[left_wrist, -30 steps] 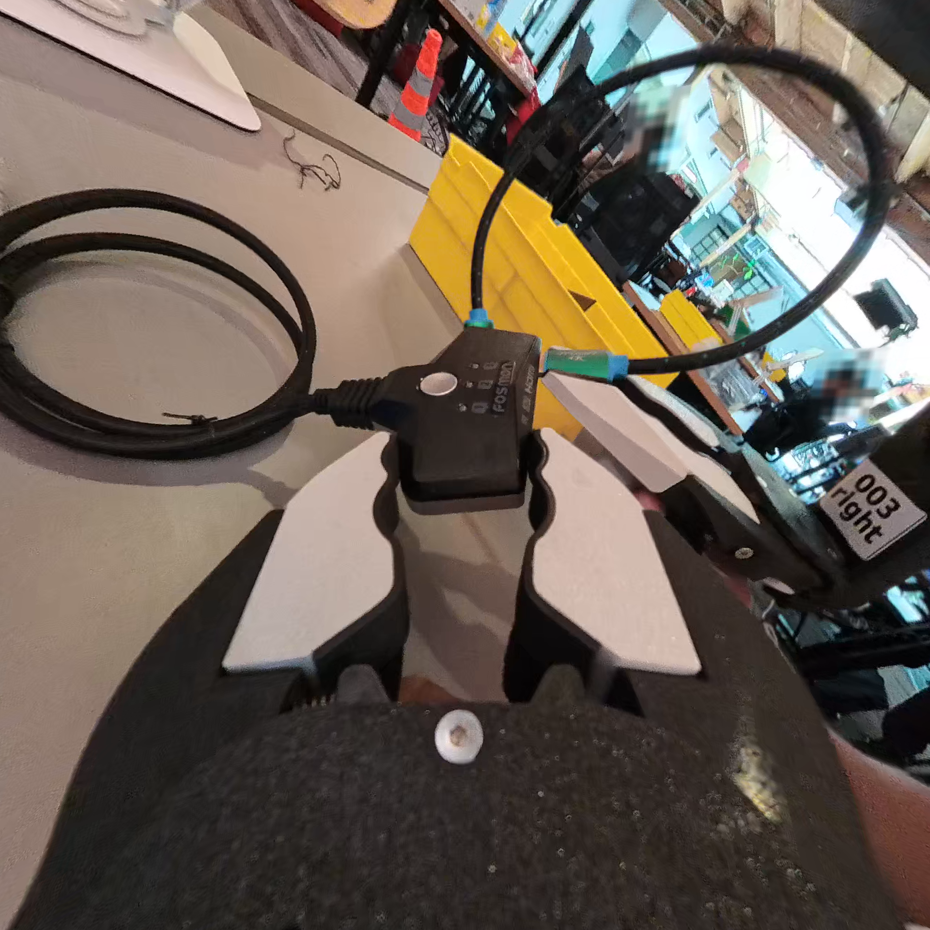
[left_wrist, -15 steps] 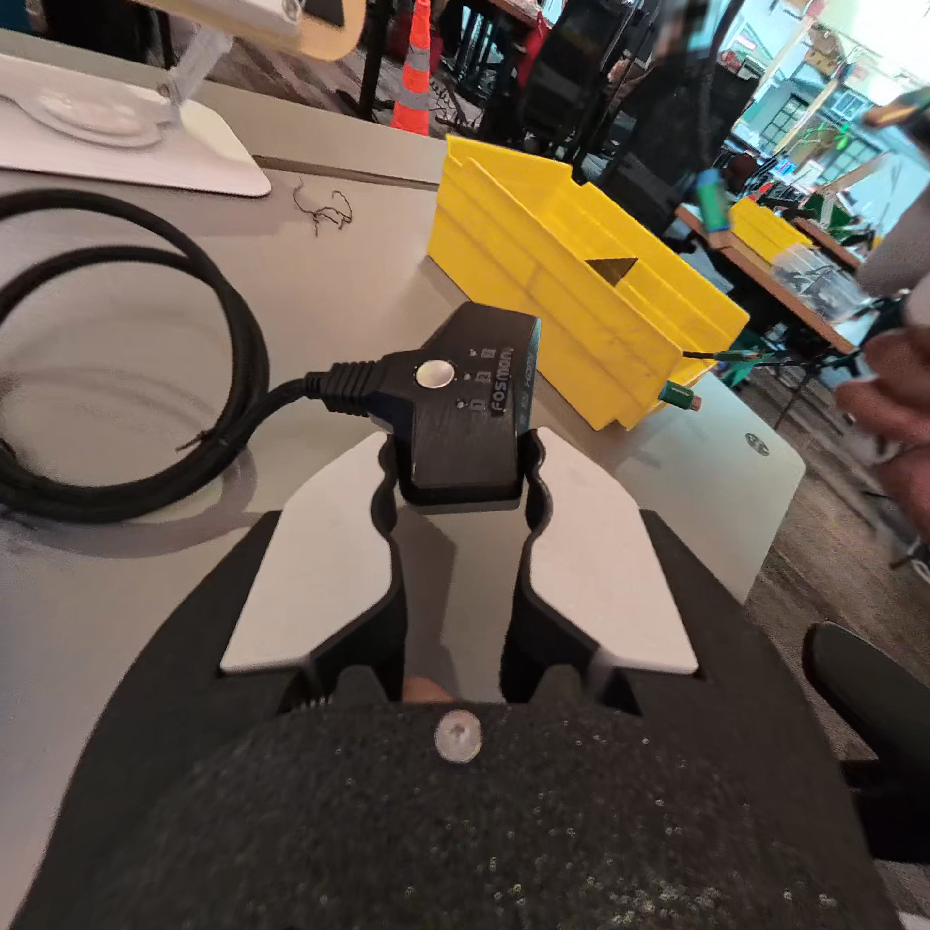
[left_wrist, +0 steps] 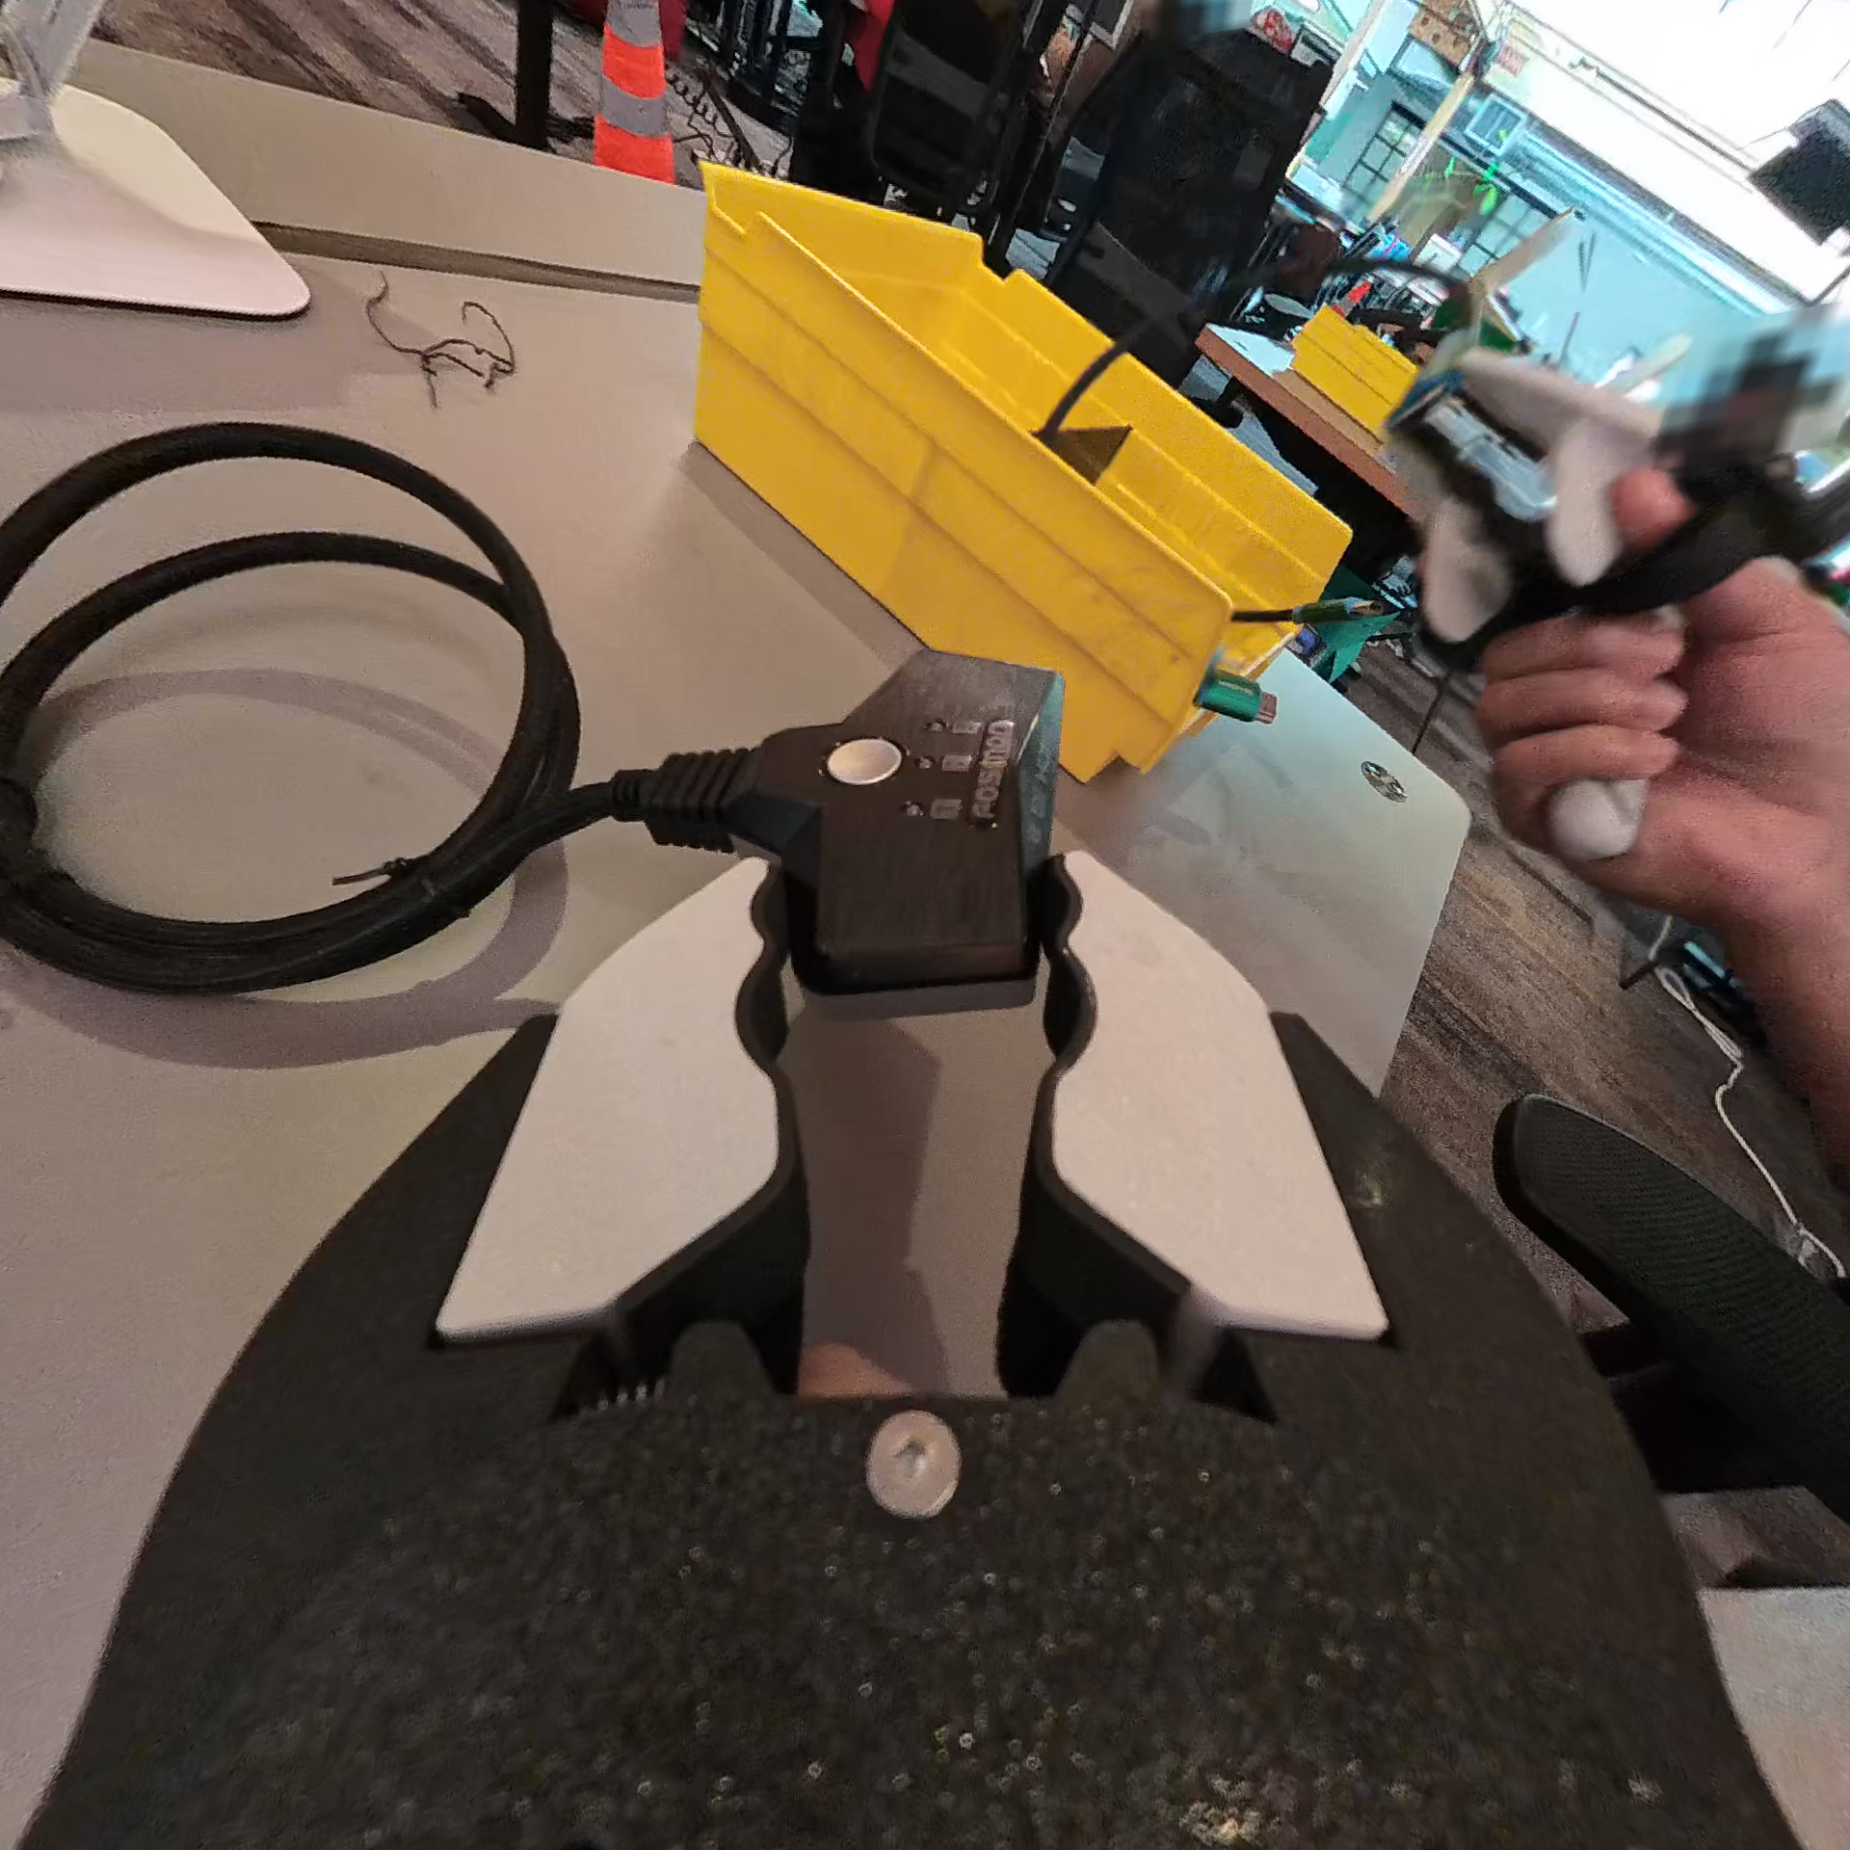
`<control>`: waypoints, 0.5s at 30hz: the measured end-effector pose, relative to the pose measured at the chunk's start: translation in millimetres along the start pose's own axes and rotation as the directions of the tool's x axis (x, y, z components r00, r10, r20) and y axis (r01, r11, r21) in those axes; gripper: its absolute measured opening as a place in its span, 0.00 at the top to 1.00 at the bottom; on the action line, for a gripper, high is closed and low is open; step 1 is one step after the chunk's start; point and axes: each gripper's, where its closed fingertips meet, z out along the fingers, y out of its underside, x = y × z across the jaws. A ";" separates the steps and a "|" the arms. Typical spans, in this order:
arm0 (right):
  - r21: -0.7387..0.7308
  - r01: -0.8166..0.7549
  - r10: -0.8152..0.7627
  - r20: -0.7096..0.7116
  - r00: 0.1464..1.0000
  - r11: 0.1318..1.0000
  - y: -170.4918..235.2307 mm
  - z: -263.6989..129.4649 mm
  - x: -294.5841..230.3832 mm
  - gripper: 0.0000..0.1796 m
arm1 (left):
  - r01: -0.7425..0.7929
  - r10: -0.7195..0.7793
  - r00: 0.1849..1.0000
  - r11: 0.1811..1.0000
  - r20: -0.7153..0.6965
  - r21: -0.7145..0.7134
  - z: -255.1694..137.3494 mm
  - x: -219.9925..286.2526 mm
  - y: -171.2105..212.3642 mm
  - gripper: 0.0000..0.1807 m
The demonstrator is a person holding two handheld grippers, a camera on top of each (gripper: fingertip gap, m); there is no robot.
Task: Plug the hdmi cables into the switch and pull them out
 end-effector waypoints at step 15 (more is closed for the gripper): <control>-0.668 0.350 -0.702 -0.372 0.608 0.657 22.1 -49.0 50.4 0.66 | -0.119 0.119 0.992 0.993 -0.032 -0.009 -3.0 6.5 -0.1 0.73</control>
